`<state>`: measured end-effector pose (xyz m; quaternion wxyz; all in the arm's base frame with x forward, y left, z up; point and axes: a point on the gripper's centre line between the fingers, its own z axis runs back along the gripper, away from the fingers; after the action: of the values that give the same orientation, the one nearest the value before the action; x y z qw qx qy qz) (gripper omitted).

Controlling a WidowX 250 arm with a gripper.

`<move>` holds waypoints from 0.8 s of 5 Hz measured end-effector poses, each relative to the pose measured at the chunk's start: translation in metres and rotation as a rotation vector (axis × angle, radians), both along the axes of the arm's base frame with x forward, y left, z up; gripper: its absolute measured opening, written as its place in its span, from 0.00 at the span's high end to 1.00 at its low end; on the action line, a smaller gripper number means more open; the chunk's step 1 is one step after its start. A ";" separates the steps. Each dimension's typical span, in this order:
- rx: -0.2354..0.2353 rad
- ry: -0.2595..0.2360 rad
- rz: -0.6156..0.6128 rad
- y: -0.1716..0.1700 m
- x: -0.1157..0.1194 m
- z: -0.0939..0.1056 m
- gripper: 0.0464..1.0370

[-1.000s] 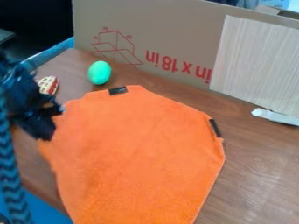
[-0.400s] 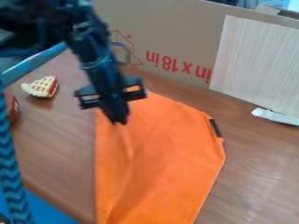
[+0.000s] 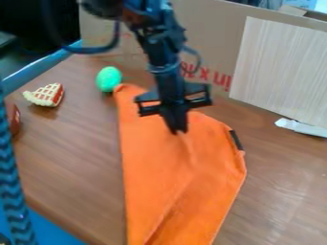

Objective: Fold the clothe from bottom left to top right

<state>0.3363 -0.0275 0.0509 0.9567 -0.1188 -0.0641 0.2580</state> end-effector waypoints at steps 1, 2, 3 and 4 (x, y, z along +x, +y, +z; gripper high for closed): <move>-0.002 -0.021 -0.004 -0.022 0.018 0.004 0.98; -0.004 -0.036 -0.015 -0.038 0.033 0.005 0.97; 0.026 -0.013 -0.075 -0.049 0.045 -0.004 0.82; 0.025 -0.064 -0.179 -0.052 0.049 -0.013 0.55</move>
<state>0.3850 -0.0798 0.0382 0.9747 -0.1202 -0.0870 0.1669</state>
